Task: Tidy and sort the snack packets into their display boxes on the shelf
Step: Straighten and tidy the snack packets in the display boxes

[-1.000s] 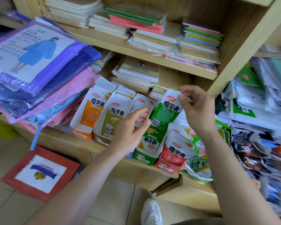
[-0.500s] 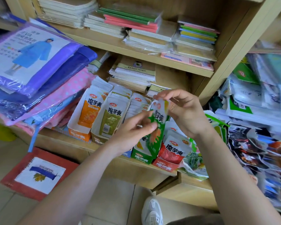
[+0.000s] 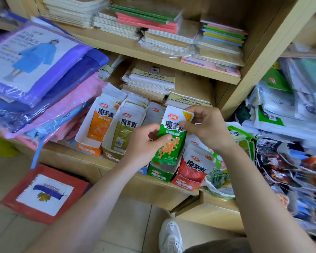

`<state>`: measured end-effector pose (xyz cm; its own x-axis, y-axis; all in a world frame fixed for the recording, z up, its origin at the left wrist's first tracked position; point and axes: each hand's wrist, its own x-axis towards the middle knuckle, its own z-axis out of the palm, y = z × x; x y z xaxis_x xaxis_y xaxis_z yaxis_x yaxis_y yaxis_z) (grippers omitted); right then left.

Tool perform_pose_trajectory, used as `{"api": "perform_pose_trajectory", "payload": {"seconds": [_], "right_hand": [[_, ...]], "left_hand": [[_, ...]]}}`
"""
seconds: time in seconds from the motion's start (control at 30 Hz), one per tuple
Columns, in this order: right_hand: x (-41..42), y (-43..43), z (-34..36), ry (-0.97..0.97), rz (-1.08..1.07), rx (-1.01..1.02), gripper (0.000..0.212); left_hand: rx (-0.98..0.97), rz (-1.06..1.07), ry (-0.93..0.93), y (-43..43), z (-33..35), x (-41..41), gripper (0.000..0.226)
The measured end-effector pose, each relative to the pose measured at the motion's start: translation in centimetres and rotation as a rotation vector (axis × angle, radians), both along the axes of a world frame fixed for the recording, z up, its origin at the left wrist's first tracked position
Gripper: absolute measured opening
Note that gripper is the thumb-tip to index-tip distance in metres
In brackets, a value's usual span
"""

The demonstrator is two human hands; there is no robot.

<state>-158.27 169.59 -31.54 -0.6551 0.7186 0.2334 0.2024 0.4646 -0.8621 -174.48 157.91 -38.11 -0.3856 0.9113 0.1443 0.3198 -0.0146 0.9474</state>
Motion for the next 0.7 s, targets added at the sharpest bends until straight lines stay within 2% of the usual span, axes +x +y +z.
{"api": "perform_pose_trajectory", "payload": {"seconds": [0.13,0.23,0.4,0.57,0.7], "right_hand": [[0.6,1.4,-0.9,-0.103,-0.136,0.207,0.008],[0.4,1.5,-2.1,-0.234,-0.245,0.409,0.023],[-0.4,1.3,-3.1,-0.311,-0.210,0.522,0.041],[0.6,1.1,-1.9,-0.155,-0.246,0.477,0.025],[2.3,1.0,-0.7,-0.261,-0.140,0.306,0.024]], "left_hand": [[0.029,0.083,0.228,-0.3,-0.3,-0.3,0.038],[0.017,0.056,0.478,-0.7,-0.9,-0.4,0.056],[-0.109,-0.031,0.720,-1.0,-1.6,-0.2,0.083],[-0.090,-0.049,0.691,-1.1,-1.9,-0.5,0.080],[-0.030,-0.024,0.691,-1.3,-1.4,-0.2,0.063]]}}
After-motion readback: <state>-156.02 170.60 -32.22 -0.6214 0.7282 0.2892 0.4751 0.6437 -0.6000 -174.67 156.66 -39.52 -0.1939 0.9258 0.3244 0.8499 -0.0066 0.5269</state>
